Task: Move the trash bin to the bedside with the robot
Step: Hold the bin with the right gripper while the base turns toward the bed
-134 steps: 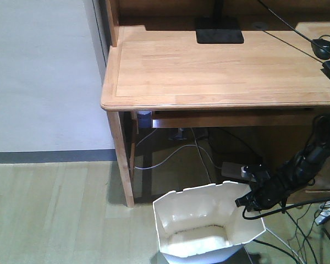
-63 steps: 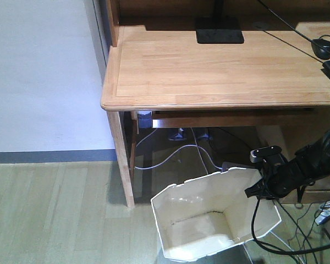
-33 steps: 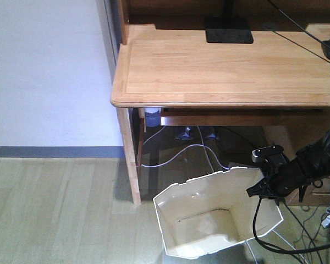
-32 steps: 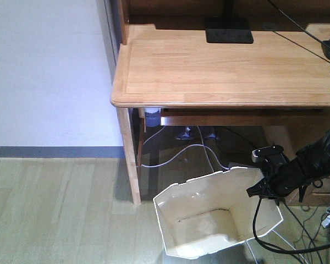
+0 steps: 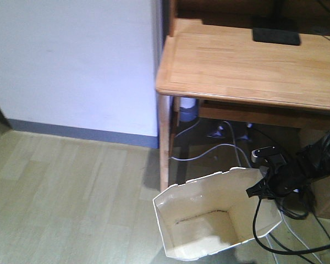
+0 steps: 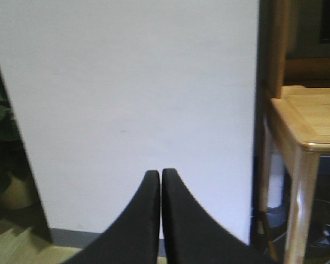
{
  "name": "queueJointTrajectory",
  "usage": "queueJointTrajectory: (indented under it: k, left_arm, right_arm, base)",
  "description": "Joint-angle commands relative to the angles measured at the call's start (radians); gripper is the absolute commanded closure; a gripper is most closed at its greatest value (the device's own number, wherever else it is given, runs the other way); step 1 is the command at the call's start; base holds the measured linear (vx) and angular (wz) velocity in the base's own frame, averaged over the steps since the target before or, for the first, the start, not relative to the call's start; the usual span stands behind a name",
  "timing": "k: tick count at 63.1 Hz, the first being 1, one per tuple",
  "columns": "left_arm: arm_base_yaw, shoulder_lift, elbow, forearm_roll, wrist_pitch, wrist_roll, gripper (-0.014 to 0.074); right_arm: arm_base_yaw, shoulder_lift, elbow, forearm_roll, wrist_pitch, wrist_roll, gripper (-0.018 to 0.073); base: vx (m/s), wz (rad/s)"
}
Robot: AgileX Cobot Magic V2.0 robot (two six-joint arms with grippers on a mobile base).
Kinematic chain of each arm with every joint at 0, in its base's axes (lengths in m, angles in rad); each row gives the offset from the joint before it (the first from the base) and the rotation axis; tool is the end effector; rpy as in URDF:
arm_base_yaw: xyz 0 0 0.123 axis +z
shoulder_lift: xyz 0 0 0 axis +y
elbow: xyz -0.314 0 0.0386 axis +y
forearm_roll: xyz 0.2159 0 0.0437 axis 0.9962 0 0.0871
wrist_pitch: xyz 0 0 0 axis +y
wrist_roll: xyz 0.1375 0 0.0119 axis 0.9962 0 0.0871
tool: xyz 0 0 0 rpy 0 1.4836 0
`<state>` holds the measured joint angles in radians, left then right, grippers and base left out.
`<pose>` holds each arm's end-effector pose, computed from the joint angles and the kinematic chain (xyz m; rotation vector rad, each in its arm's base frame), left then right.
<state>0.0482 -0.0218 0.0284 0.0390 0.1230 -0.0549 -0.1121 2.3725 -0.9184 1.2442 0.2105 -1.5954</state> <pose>0.0392 0.0026 0.1911 -0.0556 1.6122 0.0286 0.3402 -0.0107 -0.0297 -0.3823 2.9296 0.2405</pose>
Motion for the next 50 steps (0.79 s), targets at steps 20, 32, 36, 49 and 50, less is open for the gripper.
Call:
queueJointTrajectory:
  k: [20,32,36,49,50]
  left_arm:
    - [-0.002,-0.006,-0.021,-0.005,-0.072,-0.004,0.0603]
    - [-0.002,-0.005,-0.021,-0.005,-0.072,-0.004,0.0603]
    - [-0.002,-0.005,-0.021,-0.005,-0.072,-0.004,0.0603]
    - [-0.002,-0.005,-0.021,-0.005,-0.072,-0.004,0.0603]
    - [-0.002,-0.005,-0.021,-0.005,-0.072,-0.004,0.0603]
  right_arm:
    - [-0.003,-0.073,-0.012,0.023,0.122,0.006,0.0566]
    - [-0.003,-0.073,-0.012,0.023,0.122,0.006,0.0566]
    - [-0.003,-0.073,-0.012,0.023,0.122,0.006,0.0566]
    - [-0.003,-0.073,-0.012,0.023,0.122,0.006,0.0566]
    - [-0.003,-0.073,-0.012,0.023,0.122,0.006,0.0566]
  base:
    - [-0.12,0.5]
    - [-0.11,0.54]
    - [-0.09,0.52]
    - [-0.05,0.44]
    - [0.0,0.36]
